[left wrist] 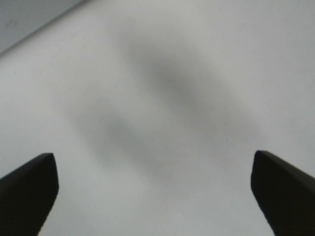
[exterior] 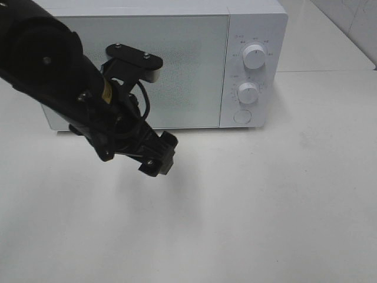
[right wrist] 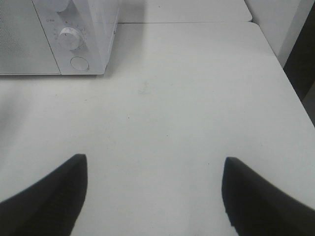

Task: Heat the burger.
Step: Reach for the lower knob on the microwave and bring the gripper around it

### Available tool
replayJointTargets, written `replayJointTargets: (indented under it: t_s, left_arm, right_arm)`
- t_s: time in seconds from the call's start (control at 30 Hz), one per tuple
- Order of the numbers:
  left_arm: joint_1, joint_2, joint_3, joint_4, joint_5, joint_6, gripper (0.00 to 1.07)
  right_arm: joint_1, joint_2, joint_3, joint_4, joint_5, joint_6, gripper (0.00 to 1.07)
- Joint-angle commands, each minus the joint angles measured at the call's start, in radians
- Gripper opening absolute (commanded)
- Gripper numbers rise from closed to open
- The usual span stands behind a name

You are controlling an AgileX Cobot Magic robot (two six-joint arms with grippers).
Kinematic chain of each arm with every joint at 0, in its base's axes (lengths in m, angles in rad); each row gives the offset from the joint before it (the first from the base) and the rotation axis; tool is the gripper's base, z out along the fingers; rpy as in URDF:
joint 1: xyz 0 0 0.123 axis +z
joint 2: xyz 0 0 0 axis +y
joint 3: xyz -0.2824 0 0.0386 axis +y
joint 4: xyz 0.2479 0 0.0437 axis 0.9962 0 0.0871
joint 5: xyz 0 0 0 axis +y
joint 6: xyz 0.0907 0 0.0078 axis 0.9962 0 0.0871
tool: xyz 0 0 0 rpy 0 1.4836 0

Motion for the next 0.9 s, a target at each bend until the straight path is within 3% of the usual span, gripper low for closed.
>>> replayJointTargets:
  t_s: [0.03, 0.33, 0.53, 0.63, 0.7, 0.73, 0.9]
  left_arm:
    - [-0.004, -0.037, 0.003, -0.025, 0.115, 0.002, 1.01]
    - [0.026, -0.134, 0.003, -0.049, 0.354, 0.002, 1.01]
    - [0.161, -0.215, 0.003, -0.068, 0.437, 0.008, 1.0]
    - [0.276, -0.273, 0.003, -0.095, 0.489, 0.036, 1.0]
    - [0.301, -0.287, 0.003, -0.107, 0.502, 0.045, 1.0]
    - [0.366, -0.322, 0.003, -0.137, 0.536, 0.06, 1.0]
    - [0.482, -0.392, 0.003, -0.173, 0.576, 0.091, 1.0]
  right_arm:
    - [-0.007, -0.027, 0.003, 0.0, -0.015, -0.014, 0.75]
    - [-0.007, -0.027, 0.003, 0.0, -0.015, -0.014, 0.75]
    - [-0.007, -0.027, 0.003, 0.0, -0.015, -0.014, 0.75]
    - [-0.007, -0.027, 0.003, 0.0, -0.015, -0.014, 0.75]
    - [-0.007, -0.027, 0.003, 0.0, -0.015, -0.014, 0.75]
    - [-0.007, -0.027, 0.003, 0.0, -0.015, -0.014, 0.75]
    - [-0.007, -0.027, 0.003, 0.0, -0.015, -0.014, 0.75]
